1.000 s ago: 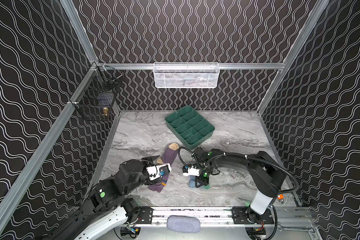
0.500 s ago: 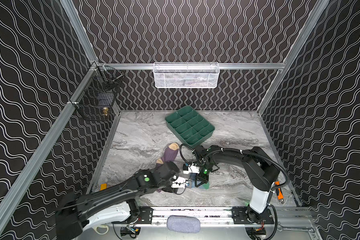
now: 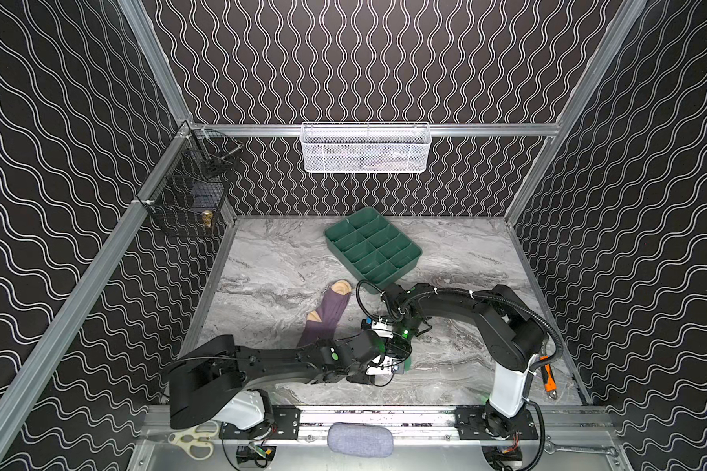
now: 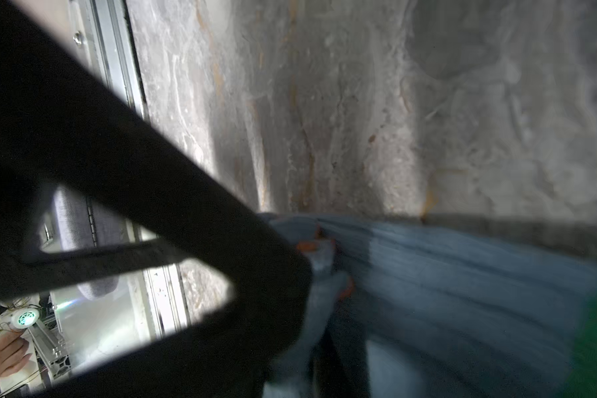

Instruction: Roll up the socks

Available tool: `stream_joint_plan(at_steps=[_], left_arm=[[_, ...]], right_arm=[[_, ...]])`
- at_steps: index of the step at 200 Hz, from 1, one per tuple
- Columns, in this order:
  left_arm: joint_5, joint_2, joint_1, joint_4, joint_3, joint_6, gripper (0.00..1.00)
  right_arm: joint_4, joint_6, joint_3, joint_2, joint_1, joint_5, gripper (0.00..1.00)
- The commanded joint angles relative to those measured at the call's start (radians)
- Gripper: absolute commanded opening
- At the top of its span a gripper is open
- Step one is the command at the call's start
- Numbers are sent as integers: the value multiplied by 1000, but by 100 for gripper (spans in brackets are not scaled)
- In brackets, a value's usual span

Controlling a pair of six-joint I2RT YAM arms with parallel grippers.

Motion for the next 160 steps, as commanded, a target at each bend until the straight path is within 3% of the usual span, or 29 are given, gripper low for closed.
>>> stream_joint_plan(at_steps=[1,66,96,119,130,160], left_arm=[[16,40,-4,73,8,-31,68],[5,129,-7,51,32,-22,47],[-10,166,-7,36,40,-11,17],[-8,190,-7,8,56,-9,1],[5,198,-7,-7,64,-5,0],[23,210,-7,-41,73,-1,0]], right_arm=[[208,-19,-35,42,0,330,0],[214,-13,-38,40,-6,296,0],[223,-4,-56,26,-6,284,0],[233,3,-73,1,-11,281,0],[238,13,-76,-15,-16,275,0],[275,38,-126,-128,-28,247,32]])
